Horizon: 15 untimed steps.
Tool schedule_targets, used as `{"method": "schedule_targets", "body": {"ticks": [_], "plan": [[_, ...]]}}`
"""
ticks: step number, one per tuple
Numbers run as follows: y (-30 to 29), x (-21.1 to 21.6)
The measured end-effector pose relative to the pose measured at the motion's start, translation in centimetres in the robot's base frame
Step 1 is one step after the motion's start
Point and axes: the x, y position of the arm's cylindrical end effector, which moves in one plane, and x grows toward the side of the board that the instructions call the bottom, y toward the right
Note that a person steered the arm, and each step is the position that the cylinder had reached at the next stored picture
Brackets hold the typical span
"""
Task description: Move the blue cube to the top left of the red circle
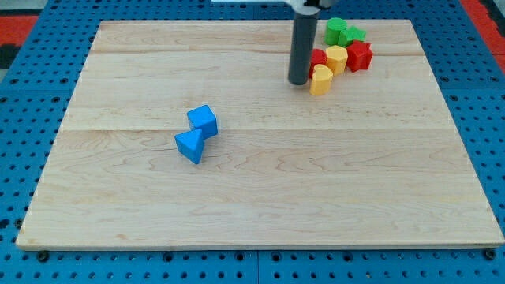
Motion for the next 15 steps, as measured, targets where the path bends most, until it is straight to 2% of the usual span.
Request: {"method": "schedule_targets", "body": {"ticks": [1, 2, 3, 4, 5, 6, 7, 8, 9, 10, 11, 12, 13, 14, 15], "plan": [[-0.8, 6.1], [-4.5, 13.1], [-10.3, 17.9], [-18.7, 20.8], [-22.1, 17.6], [-16.4, 13.2], [-13.9, 9.9], [-13.2, 9.9], [-15.8, 7.3], [-12.7, 2.3], [-8.3, 0.8], [-15.4, 1.4], [-16.5, 6.9], [-9.5, 7.1], [-6.2, 1.0]]}}
